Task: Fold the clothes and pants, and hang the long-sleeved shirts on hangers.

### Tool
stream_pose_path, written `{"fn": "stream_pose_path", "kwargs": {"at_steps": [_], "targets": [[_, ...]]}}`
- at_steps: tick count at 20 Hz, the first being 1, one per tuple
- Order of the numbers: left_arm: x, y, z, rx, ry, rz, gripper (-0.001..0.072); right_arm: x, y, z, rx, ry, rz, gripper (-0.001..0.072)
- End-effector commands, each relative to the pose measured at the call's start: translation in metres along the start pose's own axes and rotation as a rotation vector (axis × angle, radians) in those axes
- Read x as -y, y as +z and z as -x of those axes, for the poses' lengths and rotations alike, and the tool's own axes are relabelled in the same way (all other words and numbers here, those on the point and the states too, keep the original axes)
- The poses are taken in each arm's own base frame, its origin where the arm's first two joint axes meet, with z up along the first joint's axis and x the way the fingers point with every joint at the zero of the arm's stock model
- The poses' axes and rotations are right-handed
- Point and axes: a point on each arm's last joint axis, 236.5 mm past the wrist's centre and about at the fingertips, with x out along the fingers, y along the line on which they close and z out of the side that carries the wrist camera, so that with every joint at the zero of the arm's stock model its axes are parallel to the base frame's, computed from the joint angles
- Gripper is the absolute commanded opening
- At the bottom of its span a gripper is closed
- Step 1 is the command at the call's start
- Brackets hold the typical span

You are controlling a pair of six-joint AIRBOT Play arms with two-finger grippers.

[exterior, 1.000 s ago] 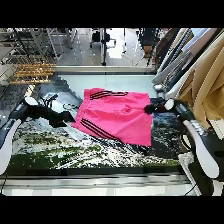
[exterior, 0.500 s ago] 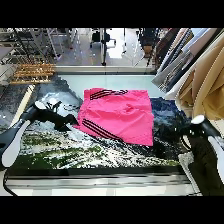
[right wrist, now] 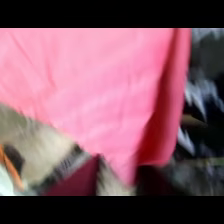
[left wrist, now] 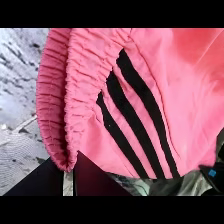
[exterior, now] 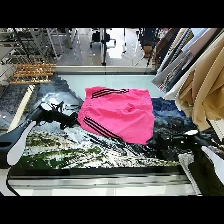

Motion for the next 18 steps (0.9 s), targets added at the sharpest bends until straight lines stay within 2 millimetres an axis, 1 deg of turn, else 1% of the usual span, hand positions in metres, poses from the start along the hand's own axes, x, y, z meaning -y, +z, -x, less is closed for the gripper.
{"fn": "stream_pose_path", "kwargs": {"at_steps": [1,2,3,4,5,6,7,8,9,10,11,12,13,14,15,16,17,18], "targets": [[0.003,0.002,0.001,0.009,-0.017,-0.008,0.0012,-0.011,0.030,-0.002,0.116,0.039,0.007,0.0010],[0.010,-0.003,0.004,-0.013,-0.046,-0.019,0.0011,-0.021,0.025,0.000,0.091,0.064,0.025,0.0009],[0.020,-0.007,0.011,-0.028,-0.092,-0.053,0.0009,-0.034,0.016,0.005,0.058,0.097,0.071,0.0008],[0.035,-0.011,0.024,-0.036,-0.149,-0.093,0.0008,-0.051,0.005,0.014,0.022,0.131,0.135,0.0007],[0.049,-0.013,0.042,-0.025,-0.192,-0.131,0.0007,-0.067,-0.002,0.028,0.010,0.139,0.201,0.0007],[0.063,-0.015,0.067,0.003,-0.220,-0.172,0.0007,-0.083,-0.006,0.044,0.024,0.127,0.277,0.0006],[0.075,-0.018,0.095,0.029,-0.237,-0.223,0.0007,-0.102,-0.008,0.067,0.061,0.089,0.369,0.0006],[0.090,-0.026,0.128,0.053,-0.251,-0.289,0.0007,-0.120,-0.009,0.093,0.114,0.033,0.463,0.0006],[0.106,-0.038,0.163,0.074,-0.275,-0.341,0.0009,-0.140,-0.010,0.124,0.185,-0.045,0.562,0.0006],[0.127,-0.054,0.203,0.105,-0.311,-0.404,0.0009,-0.164,-0.014,0.164,0.289,-0.146,0.671,0.0006],[0.148,-0.069,0.242,0.152,-0.356,-0.466,0.0010,-0.191,-0.020,0.210,0.423,-0.255,0.782,0.0006],[0.175,-0.088,0.288,0.227,-0.424,-0.537,0.0010,-0.219,-0.029,0.257,0.581,-0.357,0.874,0.0006],[0.205,-0.109,0.334,0.316,-0.512,-0.605,0.0011,-0.254,-0.047,0.310,0.773,-0.445,0.952,0.0006],[0.236,-0.137,0.382,0.404,-0.632,-0.679,0.0010,-0.287,-0.071,0.357,0.956,-0.500,1.017,0.0006],[0.268,-0.173,0.435,0.505,-0.778,-0.774,0.0011,-0.324,-0.104,0.401,1.140,-0.529,1.093,0.0006],[0.292,-0.213,0.483,0.614,-0.912,-0.890,0.0011,-0.355,-0.134,0.433,1.292,-0.523,1.151,0.0006],[0.306,-0.249,0.520,0.704,-1.014,-0.981,0.0011,-0.383,-0.166,0.460,1.425,-0.501,1.205,0.0006],[0.314,-0.280,0.547,0.780,-1.084,-1.050,0.0010,-0.403,-0.187,0.476,1.506,-0.472,1.242,0.0006]]}}
